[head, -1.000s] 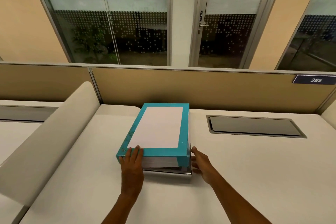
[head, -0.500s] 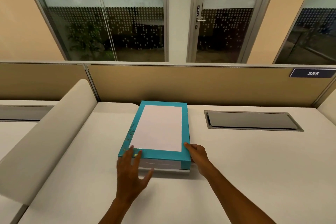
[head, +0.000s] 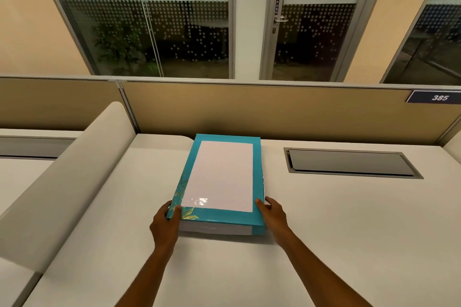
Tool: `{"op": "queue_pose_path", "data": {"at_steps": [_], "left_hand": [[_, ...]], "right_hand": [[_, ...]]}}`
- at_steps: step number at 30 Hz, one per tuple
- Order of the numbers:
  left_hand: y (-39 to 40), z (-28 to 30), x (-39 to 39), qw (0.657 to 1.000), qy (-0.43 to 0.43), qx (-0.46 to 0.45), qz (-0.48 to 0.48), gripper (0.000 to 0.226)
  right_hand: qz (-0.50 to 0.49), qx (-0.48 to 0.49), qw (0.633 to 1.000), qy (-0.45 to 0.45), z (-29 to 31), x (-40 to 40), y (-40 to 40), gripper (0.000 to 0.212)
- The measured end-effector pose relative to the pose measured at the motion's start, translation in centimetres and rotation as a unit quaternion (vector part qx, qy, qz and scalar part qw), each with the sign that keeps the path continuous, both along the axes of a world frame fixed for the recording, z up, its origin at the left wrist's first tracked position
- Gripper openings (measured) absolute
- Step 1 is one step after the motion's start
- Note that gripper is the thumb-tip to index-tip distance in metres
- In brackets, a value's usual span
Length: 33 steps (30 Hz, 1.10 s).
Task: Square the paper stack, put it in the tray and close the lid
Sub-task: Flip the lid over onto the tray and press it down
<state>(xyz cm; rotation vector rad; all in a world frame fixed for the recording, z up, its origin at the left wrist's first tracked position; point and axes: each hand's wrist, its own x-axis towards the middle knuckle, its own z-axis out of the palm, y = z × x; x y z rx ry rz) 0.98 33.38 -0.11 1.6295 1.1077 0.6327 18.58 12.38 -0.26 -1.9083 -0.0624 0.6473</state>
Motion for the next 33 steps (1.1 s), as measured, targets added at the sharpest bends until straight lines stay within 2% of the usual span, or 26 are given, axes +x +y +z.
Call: {"op": "queue_pose_path", "data": {"at_steps": [2, 5, 7, 10, 12, 15, 20, 22, 27, 33], "left_hand": [[0.5, -0.2, 0.6, 0.999, 0.019, 0.021, -0.015, 0.046], [1.9, -0.4, 2.2, 0.987, 0.089, 0.096, -0.092, 0.057], [2.9, -0.4, 3.6, 0.952, 0.182, 0.174, -0.173, 0.066], [4.2, 0.3, 6.2, 0.871, 0.295, 0.276, -0.280, 0.072], [4.8, 0.3, 7.9, 0.833, 0.333, 0.298, -0.327, 0.069], [5.3, 0.3, 9.8, 0.801, 0.364, 0.314, -0.356, 0.074], [5.9, -0.4, 11.6, 0.795, 0.356, 0.341, -0.354, 0.114], [5.9, -0.9, 11.8, 0.798, 0.347, 0.351, -0.347, 0.112], [5.9, -2.1, 11.5, 0.811, 0.316, 0.370, -0.325, 0.092], [5.8, -2.2, 11.5, 0.810, 0.312, 0.383, -0.316, 0.090]], "right_hand": [[0.010, -0.051, 0.998, -0.027, -0.3, 0.4, 0.3, 0.065], [0.041, -0.154, 0.977, -0.141, -0.2, 1.0, 1.2, 0.073], [0.094, -0.203, 0.948, -0.228, 0.3, 1.4, 2.4, 0.073], [0.188, -0.264, 0.892, -0.315, 0.9, 2.6, 4.5, 0.075], [0.229, -0.300, 0.870, -0.316, 0.5, 3.8, 5.6, 0.077], [0.243, -0.337, 0.856, -0.307, -0.1, 5.4, 6.8, 0.082], [0.214, -0.345, 0.852, -0.331, -0.8, 6.1, 8.1, 0.108], [0.207, -0.342, 0.854, -0.333, -1.1, 6.1, 8.2, 0.110], [0.202, -0.335, 0.857, -0.335, -1.7, 6.0, 8.2, 0.098], [0.201, -0.337, 0.856, -0.337, -2.0, 6.1, 8.3, 0.087]]}}
